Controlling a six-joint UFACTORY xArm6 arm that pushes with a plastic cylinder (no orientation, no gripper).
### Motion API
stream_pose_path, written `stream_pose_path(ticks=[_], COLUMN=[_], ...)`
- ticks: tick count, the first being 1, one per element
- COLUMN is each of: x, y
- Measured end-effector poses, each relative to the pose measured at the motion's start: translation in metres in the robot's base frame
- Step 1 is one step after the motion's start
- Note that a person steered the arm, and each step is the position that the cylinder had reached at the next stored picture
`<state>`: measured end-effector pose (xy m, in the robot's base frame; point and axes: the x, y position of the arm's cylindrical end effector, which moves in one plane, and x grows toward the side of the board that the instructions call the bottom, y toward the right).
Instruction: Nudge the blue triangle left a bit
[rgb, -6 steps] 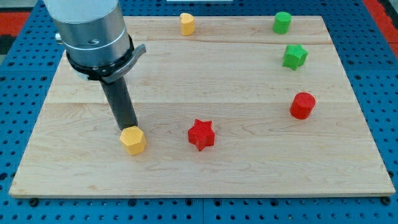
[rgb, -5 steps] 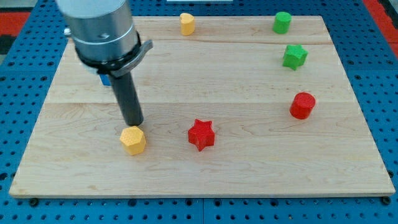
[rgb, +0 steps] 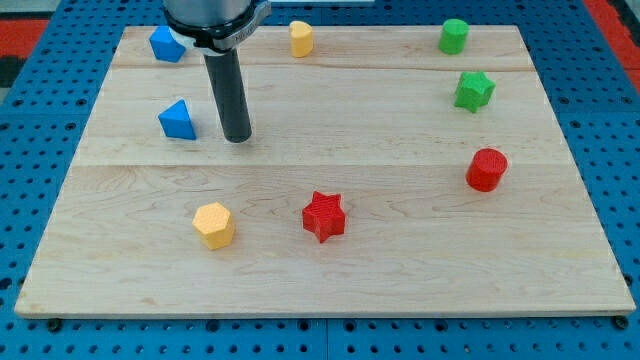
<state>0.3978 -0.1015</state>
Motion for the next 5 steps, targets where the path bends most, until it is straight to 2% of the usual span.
stream_pose_path(ticks=[5], x=[-0.013], y=[-0.032])
